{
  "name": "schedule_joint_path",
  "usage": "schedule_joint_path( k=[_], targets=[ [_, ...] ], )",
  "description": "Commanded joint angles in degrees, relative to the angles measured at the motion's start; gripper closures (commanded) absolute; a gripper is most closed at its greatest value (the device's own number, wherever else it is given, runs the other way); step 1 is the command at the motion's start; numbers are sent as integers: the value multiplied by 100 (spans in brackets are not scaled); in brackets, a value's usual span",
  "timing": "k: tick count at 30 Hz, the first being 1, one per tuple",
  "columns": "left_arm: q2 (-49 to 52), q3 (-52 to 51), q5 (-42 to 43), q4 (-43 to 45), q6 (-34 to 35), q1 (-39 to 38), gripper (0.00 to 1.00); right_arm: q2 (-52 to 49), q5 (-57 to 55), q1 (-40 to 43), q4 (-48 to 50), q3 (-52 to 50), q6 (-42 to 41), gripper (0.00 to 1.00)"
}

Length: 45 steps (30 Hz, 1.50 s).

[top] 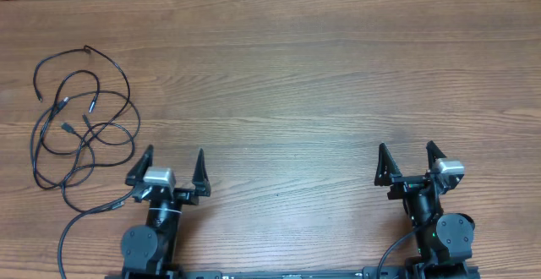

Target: Untangle cables

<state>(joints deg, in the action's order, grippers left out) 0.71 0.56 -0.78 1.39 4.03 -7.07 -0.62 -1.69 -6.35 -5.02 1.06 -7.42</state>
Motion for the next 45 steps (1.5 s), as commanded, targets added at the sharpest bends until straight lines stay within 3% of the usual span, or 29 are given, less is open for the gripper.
schedule_joint_path(
  k=[1,4,45],
  targets=[
    [-52,-33,238,-586,90,39,0,46,28,33,35,-61,42,0],
    [-52,-33,269,-568,433,28,0,46,28,33,35,-61,42,0],
    [-50,-31,271,-570,433,28,0,46,28,33,33,-61,42,0]
  ],
)
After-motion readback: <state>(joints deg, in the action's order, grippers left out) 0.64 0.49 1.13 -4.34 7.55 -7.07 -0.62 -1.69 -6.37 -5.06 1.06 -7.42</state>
